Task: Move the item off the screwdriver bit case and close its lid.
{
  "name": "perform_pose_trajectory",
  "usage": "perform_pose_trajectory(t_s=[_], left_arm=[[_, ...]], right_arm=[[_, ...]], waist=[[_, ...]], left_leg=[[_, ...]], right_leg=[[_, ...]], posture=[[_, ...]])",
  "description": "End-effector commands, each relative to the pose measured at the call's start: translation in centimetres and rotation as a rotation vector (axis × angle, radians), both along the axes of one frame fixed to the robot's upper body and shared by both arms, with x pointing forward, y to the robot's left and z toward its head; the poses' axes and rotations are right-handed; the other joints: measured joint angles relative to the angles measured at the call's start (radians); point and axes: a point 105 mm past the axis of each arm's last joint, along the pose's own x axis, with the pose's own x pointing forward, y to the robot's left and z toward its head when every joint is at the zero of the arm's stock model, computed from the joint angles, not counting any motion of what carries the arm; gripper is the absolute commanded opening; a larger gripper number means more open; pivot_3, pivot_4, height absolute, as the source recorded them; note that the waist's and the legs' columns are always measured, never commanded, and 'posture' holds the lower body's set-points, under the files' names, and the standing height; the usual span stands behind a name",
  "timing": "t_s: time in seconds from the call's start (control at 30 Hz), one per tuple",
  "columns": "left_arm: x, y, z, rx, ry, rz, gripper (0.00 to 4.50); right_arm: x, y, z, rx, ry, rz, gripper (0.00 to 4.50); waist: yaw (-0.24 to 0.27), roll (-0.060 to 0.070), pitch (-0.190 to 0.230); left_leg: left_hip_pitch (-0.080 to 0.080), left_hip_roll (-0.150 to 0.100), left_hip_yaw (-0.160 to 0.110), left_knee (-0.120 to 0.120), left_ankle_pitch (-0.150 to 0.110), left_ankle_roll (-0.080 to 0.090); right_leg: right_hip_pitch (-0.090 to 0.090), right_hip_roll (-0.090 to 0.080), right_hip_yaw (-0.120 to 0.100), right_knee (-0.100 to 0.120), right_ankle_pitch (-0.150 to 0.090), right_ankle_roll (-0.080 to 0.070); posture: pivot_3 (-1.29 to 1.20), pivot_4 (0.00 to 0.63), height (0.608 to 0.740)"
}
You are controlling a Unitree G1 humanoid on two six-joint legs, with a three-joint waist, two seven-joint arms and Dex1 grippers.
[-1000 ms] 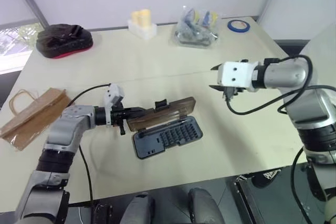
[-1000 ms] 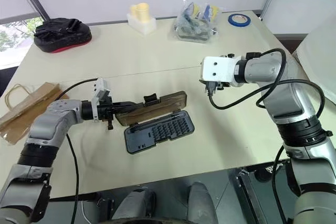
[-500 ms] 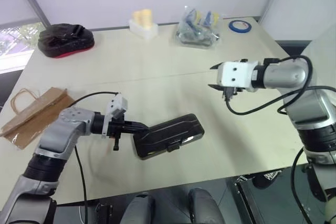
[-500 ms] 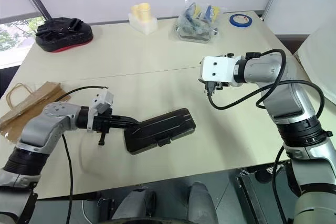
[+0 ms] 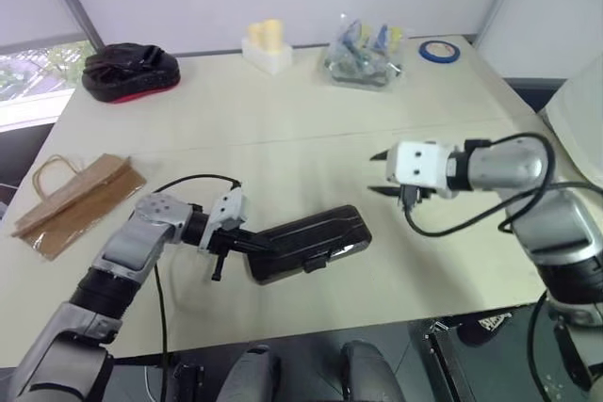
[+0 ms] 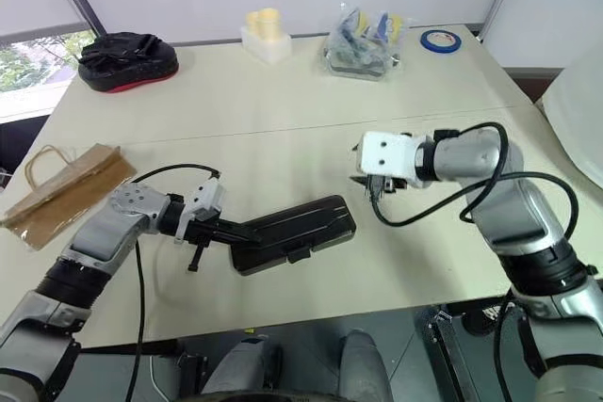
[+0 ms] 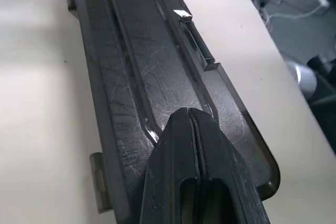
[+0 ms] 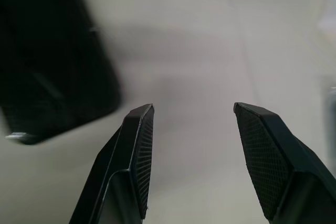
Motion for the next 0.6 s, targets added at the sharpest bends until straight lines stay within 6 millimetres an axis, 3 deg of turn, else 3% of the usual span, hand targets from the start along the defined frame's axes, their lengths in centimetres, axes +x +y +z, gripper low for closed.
perform_pose_trajectory(t_s=[0.03,0.17,0.3,0.4,0.5,0.6], left_arm=[[-0.6,2.3,-4.9,0.177,0.115,0.088,0.0],[0.3,1.6,-2.9,0.077,0.103,0.121,0.0],[2.0,0.9,0.3,-0.046,0.079,0.177,0.0],[3.0,0.5,2.3,-0.109,0.064,0.203,0.0],[3.8,0.3,3.6,-0.133,0.047,0.224,0.0],[4.7,-0.1,3.8,-0.134,0.036,0.235,0.0]], right_arm=[[-1.7,0.2,0.6,0.126,0.128,-0.02,2.48],[-3.4,1.3,0.1,0.328,0.328,-0.039,2.48],[-4.7,2.4,-0.6,0.428,0.437,-0.047,2.48],[-5.2,3.0,-1.4,0.481,0.499,-0.06,1.63],[-5.7,3.6,-2.5,0.495,0.552,-0.06,0.15],[-6.2,4.3,-3.8,0.47,0.603,-0.043,0.06]], waist=[[-0.004,0.0,0.0],[-0.005,0.001,0.0],[-0.003,0.0,0.0],[-0.005,-0.001,0.001],[-0.006,-0.002,0.002],[-0.005,-0.002,0.002]], left_leg=[[0.001,0.0,0.0,0.0,0.0,0.001],[0.016,0.001,-0.001,-0.002,-0.003,0.005],[0.015,0.001,-0.003,-0.002,-0.003,0.005],[0.013,0.001,-0.004,-0.002,-0.003,0.005],[0.011,0.001,-0.004,-0.002,-0.003,0.005],[0.01,0.001,-0.003,-0.002,-0.003,0.005]], right_leg=[[0.001,0.0,0.0,0.0,0.0,0.0],[0.015,0.001,0.0,-0.003,-0.001,0.0],[0.015,0.001,0.0,-0.003,-0.001,0.0],[0.013,0.001,0.0,-0.002,0.0,0.0],[0.01,0.001,0.0,-0.002,0.0,0.0],[0.01,0.001,-0.001,-0.002,0.0,0.0]], posture=[[0.0,0.15,0.74],[0.0,0.15,0.74],[0.0,0.15,0.74],[0.0,0.15,0.74],[0.0,0.15,0.74],[0.0,0.15,0.74]])
